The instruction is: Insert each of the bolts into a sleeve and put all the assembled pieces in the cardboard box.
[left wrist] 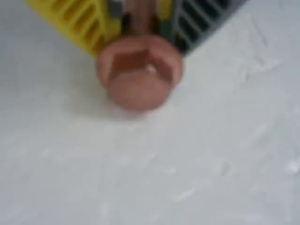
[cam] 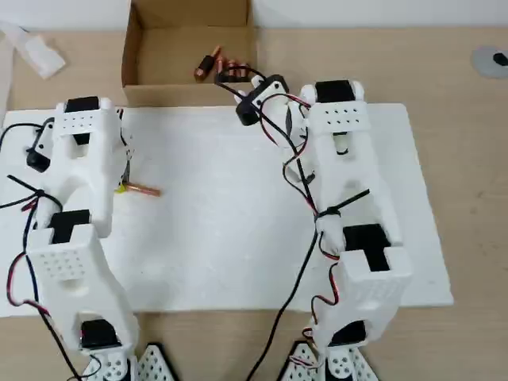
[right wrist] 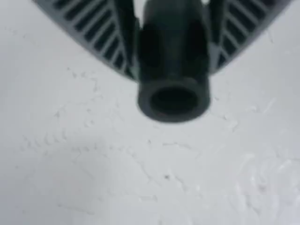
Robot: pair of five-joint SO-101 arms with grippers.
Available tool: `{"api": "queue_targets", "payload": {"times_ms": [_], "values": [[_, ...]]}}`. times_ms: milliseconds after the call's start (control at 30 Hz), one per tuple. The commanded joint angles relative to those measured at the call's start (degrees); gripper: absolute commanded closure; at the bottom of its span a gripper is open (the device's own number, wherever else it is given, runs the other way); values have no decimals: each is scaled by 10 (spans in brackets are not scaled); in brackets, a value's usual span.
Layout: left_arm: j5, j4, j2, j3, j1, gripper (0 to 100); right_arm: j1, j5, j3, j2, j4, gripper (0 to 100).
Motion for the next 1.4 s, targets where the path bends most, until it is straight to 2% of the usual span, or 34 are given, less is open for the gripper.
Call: {"api": "queue_targets", "payload": {"times_ms": [0, 167, 267, 433, 567, 800, 933, 1100, 1367], "values": [[-41, 8, 23, 10, -33, 990, -9, -6, -31, -3, -4, 988], [-116, 9, 24, 14, -62, 991, -9, -6, -31, -3, -4, 988], [-233, 8, 22, 8, -84, 991, -9, -19, -34, -7, -4, 988], [-425, 22, 19, -45, -113, 991, -15, -98, -78, -36, -12, 988], [-464, 69, 19, -180, -129, 991, -54, -125, -117, -104, -9, 988], [-555, 197, 18, -514, -122, 990, -175, -126, -136, -280, -13, 988], [-574, 198, 2, -594, -123, 991, -195, -127, -131, -357, -21, 988], [-607, 198, -88, -549, -81, 991, -185, -130, -127, -425, 17, 988], [-615, 197, -356, -319, 37, 991, -182, -220, -109, -546, 55, 988]]}}
